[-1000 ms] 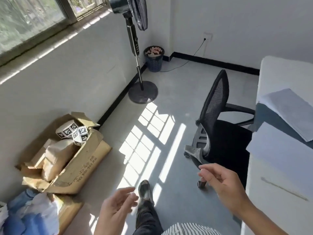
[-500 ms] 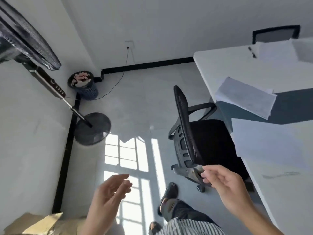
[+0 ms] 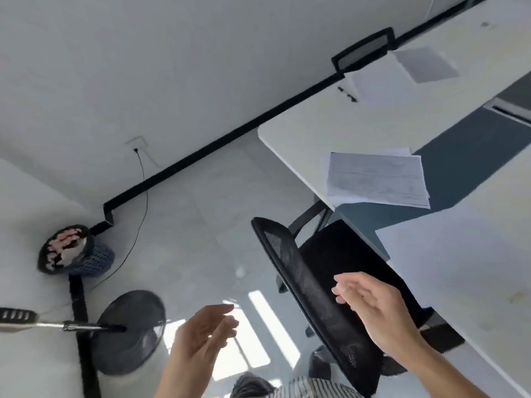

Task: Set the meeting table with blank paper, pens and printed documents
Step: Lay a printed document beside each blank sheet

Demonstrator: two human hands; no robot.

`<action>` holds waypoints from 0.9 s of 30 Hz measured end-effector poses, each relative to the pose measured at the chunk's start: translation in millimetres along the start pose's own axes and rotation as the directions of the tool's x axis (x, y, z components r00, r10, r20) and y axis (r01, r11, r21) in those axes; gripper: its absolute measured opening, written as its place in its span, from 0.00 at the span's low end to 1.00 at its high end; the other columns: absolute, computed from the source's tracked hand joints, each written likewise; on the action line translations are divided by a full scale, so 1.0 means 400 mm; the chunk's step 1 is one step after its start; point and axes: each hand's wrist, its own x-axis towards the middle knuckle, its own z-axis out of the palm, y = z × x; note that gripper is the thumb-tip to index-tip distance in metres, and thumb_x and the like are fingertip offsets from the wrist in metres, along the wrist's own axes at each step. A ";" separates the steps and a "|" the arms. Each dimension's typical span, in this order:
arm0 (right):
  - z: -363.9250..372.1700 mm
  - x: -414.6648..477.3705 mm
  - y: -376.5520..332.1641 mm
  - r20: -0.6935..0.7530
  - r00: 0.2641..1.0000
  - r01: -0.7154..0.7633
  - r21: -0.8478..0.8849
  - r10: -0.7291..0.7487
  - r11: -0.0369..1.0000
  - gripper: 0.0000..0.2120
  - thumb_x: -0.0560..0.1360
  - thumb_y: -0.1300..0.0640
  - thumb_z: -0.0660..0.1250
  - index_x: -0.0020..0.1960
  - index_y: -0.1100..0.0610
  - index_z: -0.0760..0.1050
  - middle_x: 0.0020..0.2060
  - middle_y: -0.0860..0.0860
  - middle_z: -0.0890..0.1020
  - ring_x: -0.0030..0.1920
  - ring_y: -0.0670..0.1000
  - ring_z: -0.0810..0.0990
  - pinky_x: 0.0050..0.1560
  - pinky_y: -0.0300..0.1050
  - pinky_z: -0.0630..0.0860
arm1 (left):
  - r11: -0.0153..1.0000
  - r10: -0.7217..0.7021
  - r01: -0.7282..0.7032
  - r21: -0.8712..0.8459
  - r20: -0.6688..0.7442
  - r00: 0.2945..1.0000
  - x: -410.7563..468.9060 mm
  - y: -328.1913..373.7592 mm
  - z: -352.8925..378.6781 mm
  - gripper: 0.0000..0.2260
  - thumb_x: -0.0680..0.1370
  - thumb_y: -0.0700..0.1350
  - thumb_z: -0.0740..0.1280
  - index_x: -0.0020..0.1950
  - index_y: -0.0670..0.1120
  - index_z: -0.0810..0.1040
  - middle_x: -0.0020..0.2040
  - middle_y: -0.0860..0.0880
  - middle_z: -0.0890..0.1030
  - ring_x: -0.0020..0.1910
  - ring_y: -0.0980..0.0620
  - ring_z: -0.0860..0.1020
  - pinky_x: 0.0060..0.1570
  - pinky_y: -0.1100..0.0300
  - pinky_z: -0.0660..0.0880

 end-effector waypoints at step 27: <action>0.162 0.149 -0.022 -0.796 0.372 -0.616 0.174 0.478 0.768 0.07 0.77 0.48 0.66 0.54 0.45 0.78 0.43 0.37 0.83 0.45 0.40 0.82 0.45 0.26 0.76 | 0.806 0.073 -0.561 0.190 0.908 0.412 0.796 0.308 0.257 0.04 0.77 0.49 0.66 0.49 0.58 0.79 0.43 0.57 0.85 0.46 0.56 0.83 0.51 0.62 0.80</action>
